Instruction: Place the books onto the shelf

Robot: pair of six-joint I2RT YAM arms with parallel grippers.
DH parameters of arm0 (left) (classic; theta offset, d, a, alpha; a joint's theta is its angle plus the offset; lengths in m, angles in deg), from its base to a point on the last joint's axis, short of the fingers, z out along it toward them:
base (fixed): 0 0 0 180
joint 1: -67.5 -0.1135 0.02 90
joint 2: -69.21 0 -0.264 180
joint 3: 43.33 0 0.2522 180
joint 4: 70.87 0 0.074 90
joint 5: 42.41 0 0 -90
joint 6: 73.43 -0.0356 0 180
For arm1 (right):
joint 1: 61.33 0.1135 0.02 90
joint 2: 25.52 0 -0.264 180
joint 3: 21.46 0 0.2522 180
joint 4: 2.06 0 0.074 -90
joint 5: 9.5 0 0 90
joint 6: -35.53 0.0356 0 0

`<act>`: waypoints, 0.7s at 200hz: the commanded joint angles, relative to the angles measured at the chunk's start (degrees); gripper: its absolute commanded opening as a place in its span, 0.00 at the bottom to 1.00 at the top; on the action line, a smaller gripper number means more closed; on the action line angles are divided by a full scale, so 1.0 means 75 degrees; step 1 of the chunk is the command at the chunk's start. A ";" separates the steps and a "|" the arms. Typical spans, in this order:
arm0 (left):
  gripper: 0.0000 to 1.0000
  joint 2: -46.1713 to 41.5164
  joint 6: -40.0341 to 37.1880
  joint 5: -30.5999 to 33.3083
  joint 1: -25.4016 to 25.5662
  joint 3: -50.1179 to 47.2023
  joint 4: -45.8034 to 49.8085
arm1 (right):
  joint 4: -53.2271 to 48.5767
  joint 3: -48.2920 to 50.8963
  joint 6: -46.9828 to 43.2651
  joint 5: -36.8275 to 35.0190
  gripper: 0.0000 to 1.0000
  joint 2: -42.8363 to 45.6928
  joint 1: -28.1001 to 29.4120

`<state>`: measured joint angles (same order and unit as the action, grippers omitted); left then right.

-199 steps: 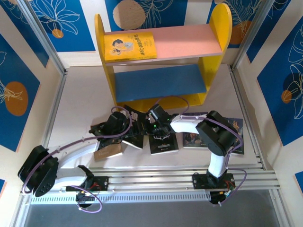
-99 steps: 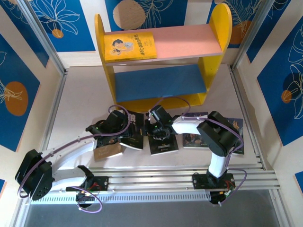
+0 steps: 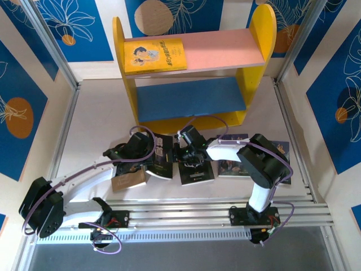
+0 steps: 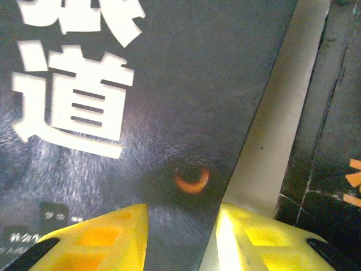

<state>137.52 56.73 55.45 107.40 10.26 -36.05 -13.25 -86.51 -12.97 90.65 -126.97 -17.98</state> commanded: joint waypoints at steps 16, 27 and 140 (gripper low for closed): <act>0.00 -0.0046 -0.0475 -0.0086 0.0047 0.0301 -0.0093 | -0.0346 0.0162 -0.0095 0.0195 0.44 0.0248 -0.0050; 0.00 -0.0132 -0.0605 -0.0152 0.0047 0.0291 -0.0197 | -0.0313 0.0148 -0.0095 0.0228 0.45 0.0325 -0.0056; 0.00 -0.2765 -0.1324 -0.1166 0.0059 0.1972 0.1504 | -0.1246 0.0329 -0.0411 -0.0054 0.59 0.3723 -0.0565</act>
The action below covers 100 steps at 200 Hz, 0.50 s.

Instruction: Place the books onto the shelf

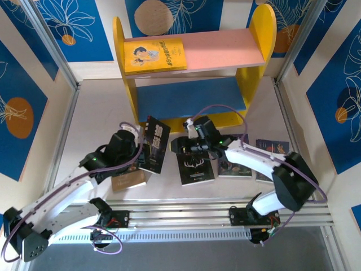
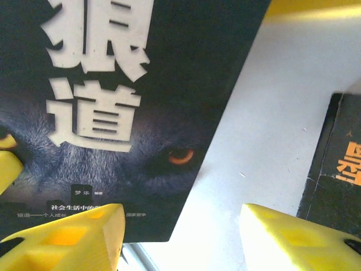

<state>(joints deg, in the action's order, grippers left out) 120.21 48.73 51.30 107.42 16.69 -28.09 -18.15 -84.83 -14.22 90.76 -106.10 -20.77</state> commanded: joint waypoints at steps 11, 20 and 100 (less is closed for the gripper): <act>0.00 -0.0475 -0.0288 -0.1009 0.0065 0.1809 0.0700 | -0.0744 0.0156 -0.0257 -0.0045 0.61 0.1433 -0.0334; 0.00 -0.0455 -0.0316 -0.1300 0.0062 0.2344 0.0759 | -0.0841 0.0218 -0.0257 -0.0005 0.63 0.1854 -0.0468; 0.00 0.1594 -0.0260 -0.2528 0.0079 0.6903 -0.1230 | -0.1877 -0.1101 -0.0546 0.1128 0.72 0.3884 -0.2176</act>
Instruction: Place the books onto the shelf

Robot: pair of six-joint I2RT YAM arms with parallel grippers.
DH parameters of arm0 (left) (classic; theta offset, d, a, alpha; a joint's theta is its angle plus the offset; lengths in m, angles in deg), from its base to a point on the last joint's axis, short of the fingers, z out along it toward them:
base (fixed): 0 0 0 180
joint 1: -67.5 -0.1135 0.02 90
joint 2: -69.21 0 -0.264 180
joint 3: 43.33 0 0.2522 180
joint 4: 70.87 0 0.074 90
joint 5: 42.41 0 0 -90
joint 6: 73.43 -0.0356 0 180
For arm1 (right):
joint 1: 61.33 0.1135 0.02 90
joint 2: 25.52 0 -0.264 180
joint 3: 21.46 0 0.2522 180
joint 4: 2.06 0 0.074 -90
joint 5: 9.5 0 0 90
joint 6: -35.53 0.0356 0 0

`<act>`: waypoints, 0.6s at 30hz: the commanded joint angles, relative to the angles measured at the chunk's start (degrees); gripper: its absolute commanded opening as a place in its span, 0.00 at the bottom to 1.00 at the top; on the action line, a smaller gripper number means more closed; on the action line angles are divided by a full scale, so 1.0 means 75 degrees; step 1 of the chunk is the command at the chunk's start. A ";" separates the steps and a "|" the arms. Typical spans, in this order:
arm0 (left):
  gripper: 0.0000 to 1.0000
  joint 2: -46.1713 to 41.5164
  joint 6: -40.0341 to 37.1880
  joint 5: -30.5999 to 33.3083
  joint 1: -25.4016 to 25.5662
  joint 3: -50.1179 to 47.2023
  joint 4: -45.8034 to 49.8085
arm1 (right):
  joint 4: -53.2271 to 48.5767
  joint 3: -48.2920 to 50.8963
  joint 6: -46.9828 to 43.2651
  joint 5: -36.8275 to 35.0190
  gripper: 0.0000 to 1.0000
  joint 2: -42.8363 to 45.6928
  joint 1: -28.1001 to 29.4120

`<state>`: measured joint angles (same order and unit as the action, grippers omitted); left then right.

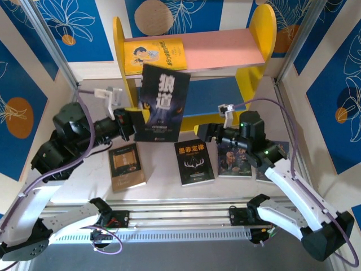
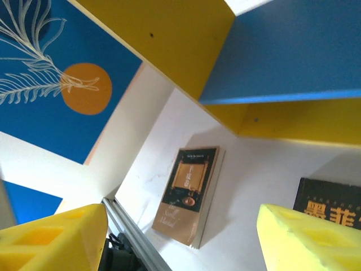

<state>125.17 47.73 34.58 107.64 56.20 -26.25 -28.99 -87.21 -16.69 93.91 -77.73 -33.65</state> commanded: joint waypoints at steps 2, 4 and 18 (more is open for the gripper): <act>0.00 0.1254 -0.0136 0.0001 0.0050 0.2068 -0.1706 | -0.0364 -0.1003 -0.0128 0.0896 0.72 0.0030 -0.0607; 0.00 0.1773 -0.0079 0.0380 0.0049 0.2667 -0.2179 | -0.0079 -0.1324 0.0150 0.1121 0.72 -0.0112 -0.0754; 0.00 0.3881 -0.0120 0.2017 0.0166 0.3480 -0.5874 | 0.3982 -0.2157 0.2581 0.1005 0.80 -0.1292 -0.0779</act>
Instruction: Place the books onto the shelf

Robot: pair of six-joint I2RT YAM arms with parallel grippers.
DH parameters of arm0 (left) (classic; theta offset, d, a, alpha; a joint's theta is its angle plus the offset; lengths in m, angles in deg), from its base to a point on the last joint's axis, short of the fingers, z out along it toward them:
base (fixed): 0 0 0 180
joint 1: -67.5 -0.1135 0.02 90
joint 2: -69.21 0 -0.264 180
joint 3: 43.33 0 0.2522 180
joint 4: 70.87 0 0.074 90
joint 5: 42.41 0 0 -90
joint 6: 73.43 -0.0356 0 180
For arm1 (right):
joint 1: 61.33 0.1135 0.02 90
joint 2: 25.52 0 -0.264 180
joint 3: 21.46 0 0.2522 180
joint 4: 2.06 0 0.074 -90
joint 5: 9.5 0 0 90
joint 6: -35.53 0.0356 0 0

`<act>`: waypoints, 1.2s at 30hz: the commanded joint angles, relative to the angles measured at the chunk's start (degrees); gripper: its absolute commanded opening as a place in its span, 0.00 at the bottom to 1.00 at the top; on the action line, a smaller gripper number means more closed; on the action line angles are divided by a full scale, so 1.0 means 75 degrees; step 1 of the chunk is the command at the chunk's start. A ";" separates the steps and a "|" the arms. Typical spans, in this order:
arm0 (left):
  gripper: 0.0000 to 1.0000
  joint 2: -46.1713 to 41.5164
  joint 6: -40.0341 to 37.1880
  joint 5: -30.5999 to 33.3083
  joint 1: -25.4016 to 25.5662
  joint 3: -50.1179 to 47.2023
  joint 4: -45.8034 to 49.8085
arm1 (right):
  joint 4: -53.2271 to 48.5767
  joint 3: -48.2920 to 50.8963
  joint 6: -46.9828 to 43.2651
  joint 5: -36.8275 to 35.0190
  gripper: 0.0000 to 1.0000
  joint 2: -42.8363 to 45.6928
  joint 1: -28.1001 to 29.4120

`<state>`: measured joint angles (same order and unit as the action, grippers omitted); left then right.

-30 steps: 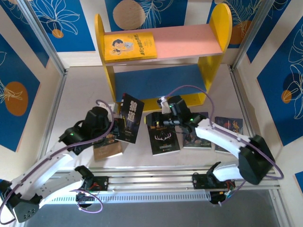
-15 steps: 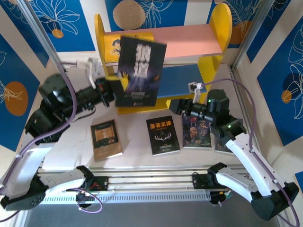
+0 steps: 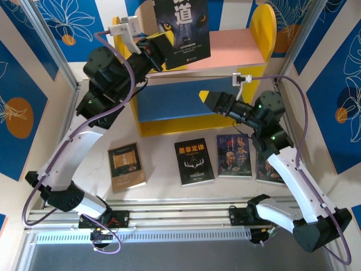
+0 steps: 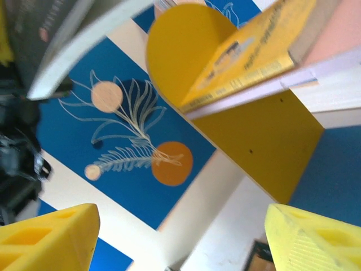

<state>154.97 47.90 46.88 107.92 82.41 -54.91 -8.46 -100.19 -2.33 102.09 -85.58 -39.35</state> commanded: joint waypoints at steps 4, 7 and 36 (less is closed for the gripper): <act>0.00 -0.0038 -0.0230 0.0460 0.0278 -0.0464 -0.2847 | 0.2012 -0.0713 0.1069 -0.0171 0.86 -0.0707 -0.0047; 0.00 -0.0123 -0.0485 0.0785 0.0481 -0.0807 -0.3247 | 0.2495 -0.0869 0.1318 -0.0217 0.91 -0.0959 -0.0053; 0.00 -0.0792 -0.0897 0.2280 0.1431 -0.3190 -0.6078 | 0.5276 -0.1089 0.2415 -0.1237 0.87 -0.2166 0.0575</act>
<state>151.73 40.30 62.82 117.85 59.44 -92.28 26.81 -106.35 14.96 94.76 -100.81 -35.68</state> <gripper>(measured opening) 0.157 0.878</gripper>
